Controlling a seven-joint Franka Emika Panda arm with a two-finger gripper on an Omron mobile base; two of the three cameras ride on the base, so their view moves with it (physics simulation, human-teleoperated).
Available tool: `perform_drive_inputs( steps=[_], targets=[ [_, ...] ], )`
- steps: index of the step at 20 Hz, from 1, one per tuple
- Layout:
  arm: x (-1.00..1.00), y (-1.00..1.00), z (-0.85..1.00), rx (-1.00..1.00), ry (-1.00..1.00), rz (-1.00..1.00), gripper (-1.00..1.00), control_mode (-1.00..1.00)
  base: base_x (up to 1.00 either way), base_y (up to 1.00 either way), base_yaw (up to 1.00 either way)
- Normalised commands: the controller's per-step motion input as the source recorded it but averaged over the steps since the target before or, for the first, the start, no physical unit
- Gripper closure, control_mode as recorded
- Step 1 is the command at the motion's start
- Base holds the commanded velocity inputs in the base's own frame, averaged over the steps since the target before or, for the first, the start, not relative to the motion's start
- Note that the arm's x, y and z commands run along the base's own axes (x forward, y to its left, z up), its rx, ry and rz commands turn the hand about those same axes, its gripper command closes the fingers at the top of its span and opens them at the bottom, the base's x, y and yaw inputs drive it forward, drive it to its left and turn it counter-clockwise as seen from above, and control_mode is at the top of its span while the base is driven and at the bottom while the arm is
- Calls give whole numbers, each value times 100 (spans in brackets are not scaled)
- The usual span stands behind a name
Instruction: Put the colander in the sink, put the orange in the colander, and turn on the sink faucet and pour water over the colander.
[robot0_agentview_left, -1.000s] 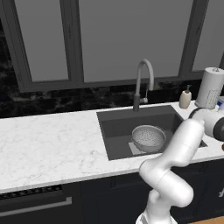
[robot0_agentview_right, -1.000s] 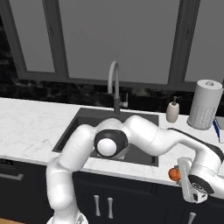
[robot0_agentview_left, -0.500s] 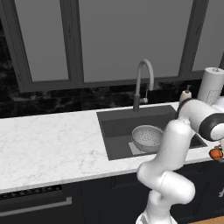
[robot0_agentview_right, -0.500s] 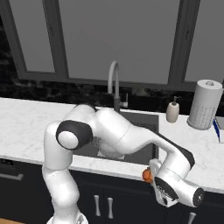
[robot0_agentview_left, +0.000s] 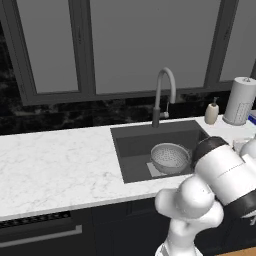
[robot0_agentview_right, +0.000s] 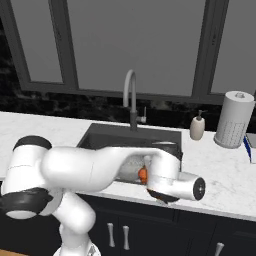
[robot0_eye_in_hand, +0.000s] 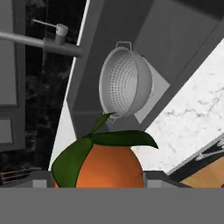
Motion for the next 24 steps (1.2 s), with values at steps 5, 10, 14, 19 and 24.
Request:
perform_drive_inputs(
  steps=[5,10,14,19,24],
  targets=[
    [69,80,41,-13,19,19,100,-100,0,0,0],
    [77,66,-29,-5,0,17,100,-100,0,0,0],
    [99,2,-16,0,11,29,100,-100,0,0,0],
    [85,-18,-5,0,32,33,100,-100,0,0,0],
    [55,-24,-40,0,5,21,100,-100,0,0,0]
  ],
)
